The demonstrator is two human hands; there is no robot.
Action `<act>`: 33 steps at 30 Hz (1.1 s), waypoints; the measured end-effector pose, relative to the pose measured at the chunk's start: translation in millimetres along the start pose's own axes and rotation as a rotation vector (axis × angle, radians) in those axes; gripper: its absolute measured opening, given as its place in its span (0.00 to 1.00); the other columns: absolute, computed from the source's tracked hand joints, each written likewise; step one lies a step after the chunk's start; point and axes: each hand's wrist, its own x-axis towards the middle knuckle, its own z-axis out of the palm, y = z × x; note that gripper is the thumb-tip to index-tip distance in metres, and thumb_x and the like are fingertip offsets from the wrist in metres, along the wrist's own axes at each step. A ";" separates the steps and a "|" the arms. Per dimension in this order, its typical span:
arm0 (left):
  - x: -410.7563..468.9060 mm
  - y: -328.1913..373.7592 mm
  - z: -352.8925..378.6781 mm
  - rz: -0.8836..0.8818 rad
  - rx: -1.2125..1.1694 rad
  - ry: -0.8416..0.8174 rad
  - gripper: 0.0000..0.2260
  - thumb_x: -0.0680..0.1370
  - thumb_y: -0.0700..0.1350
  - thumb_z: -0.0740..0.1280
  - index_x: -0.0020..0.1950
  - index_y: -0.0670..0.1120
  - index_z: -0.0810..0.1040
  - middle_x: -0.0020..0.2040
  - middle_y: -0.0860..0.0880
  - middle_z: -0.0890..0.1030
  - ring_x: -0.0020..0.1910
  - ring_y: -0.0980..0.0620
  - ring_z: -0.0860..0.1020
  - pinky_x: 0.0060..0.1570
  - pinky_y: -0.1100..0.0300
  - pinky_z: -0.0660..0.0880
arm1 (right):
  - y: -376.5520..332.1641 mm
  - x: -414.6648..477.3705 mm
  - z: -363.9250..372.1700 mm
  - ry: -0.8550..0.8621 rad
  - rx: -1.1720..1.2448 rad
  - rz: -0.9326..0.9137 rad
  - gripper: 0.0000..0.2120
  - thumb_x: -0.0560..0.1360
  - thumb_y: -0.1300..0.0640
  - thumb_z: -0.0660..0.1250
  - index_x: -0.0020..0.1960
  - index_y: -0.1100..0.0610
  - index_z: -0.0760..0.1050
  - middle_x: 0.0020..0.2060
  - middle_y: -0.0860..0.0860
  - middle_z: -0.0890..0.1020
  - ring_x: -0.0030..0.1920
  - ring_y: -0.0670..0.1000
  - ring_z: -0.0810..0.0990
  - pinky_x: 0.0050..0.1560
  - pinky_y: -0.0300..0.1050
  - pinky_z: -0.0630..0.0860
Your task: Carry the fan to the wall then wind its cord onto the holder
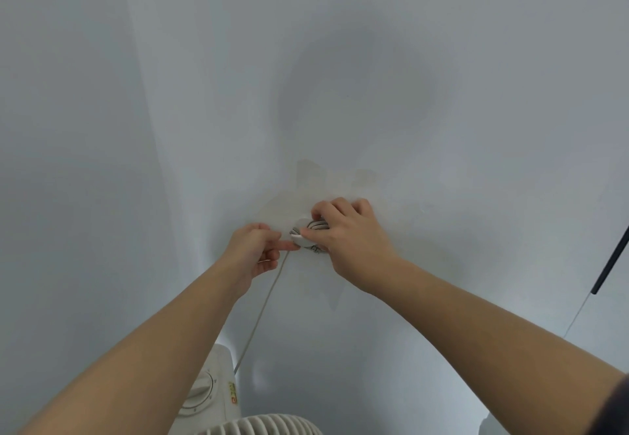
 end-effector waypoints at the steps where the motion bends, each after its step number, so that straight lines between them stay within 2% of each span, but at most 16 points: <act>1: -1.6 -0.8 0.2 0.004 0.014 0.005 0.07 0.77 0.35 0.62 0.45 0.46 0.67 0.39 0.39 0.85 0.26 0.50 0.69 0.26 0.61 0.71 | 0.1 0.2 -0.4 -0.006 -0.001 -0.002 0.23 0.62 0.64 0.74 0.52 0.46 0.80 0.51 0.50 0.77 0.50 0.56 0.75 0.47 0.52 0.67; 5: -6.5 -2.7 2.4 0.004 0.061 0.004 0.05 0.77 0.36 0.60 0.50 0.45 0.71 0.43 0.41 0.86 0.29 0.50 0.74 0.30 0.59 0.72 | -0.1 1.3 -3.3 -0.021 0.013 -0.002 0.21 0.65 0.62 0.74 0.55 0.45 0.80 0.51 0.50 0.77 0.50 0.55 0.75 0.47 0.52 0.69; 10: -8.3 -2.2 4.3 -0.031 0.077 0.012 0.09 0.79 0.34 0.56 0.54 0.44 0.71 0.44 0.42 0.86 0.33 0.49 0.76 0.32 0.58 0.74 | 1.0 -6.9 -3.6 0.010 0.057 -0.002 0.19 0.69 0.58 0.72 0.60 0.49 0.76 0.54 0.50 0.78 0.53 0.54 0.76 0.51 0.49 0.69; 14: -11.7 -3.9 6.8 -0.060 0.102 0.004 0.10 0.79 0.34 0.56 0.56 0.43 0.71 0.46 0.43 0.85 0.35 0.48 0.77 0.33 0.57 0.76 | 5.5 -15.9 -4.9 -0.007 0.126 -0.008 0.22 0.70 0.62 0.68 0.64 0.54 0.74 0.57 0.52 0.77 0.57 0.55 0.75 0.55 0.47 0.70; 18: -15.1 -6.4 8.8 -0.081 0.156 0.010 0.09 0.79 0.35 0.56 0.57 0.44 0.70 0.47 0.42 0.85 0.35 0.47 0.78 0.34 0.57 0.76 | 8.1 -19.4 -10.1 0.009 0.219 0.044 0.23 0.70 0.67 0.66 0.65 0.58 0.73 0.58 0.54 0.76 0.58 0.57 0.75 0.57 0.48 0.73; 22: -19.4 -9.1 8.8 -0.040 0.407 0.095 0.08 0.77 0.38 0.56 0.54 0.43 0.70 0.46 0.43 0.84 0.35 0.48 0.77 0.33 0.59 0.72 | 7.4 -21.1 -18.2 0.020 0.206 0.080 0.24 0.69 0.67 0.67 0.65 0.58 0.73 0.58 0.54 0.77 0.58 0.57 0.75 0.56 0.51 0.74; 25: -28.9 -9.7 2.3 0.037 0.626 0.153 0.05 0.75 0.42 0.59 0.49 0.44 0.73 0.47 0.46 0.83 0.46 0.47 0.79 0.42 0.56 0.74 | 4.7 -23.9 -28.3 -0.007 0.153 0.100 0.23 0.69 0.64 0.68 0.63 0.56 0.74 0.58 0.53 0.77 0.58 0.57 0.75 0.55 0.51 0.72; 28: -50.0 -1.1 -0.8 0.092 0.768 0.162 0.04 0.75 0.45 0.60 0.47 0.46 0.72 0.47 0.47 0.78 0.44 0.47 0.76 0.45 0.55 0.74 | 0.8 -27.6 -38.2 -0.041 0.116 0.129 0.22 0.68 0.63 0.68 0.61 0.55 0.75 0.57 0.53 0.77 0.57 0.57 0.75 0.54 0.50 0.71; 31: -78.3 8.5 -2.1 0.188 0.888 0.180 0.05 0.76 0.46 0.60 0.50 0.47 0.71 0.45 0.50 0.77 0.47 0.46 0.77 0.55 0.49 0.75 | -4.9 -33.6 -49.5 -0.040 0.087 0.158 0.22 0.67 0.63 0.68 0.60 0.54 0.76 0.55 0.53 0.78 0.55 0.57 0.76 0.51 0.50 0.71; 33: -94.1 12.5 -2.8 0.283 0.959 0.238 0.05 0.77 0.45 0.59 0.51 0.47 0.71 0.46 0.51 0.78 0.48 0.47 0.77 0.57 0.49 0.73 | -10.2 -36.8 -59.2 -0.048 0.082 0.191 0.21 0.67 0.63 0.68 0.60 0.54 0.76 0.55 0.54 0.78 0.55 0.57 0.77 0.51 0.51 0.71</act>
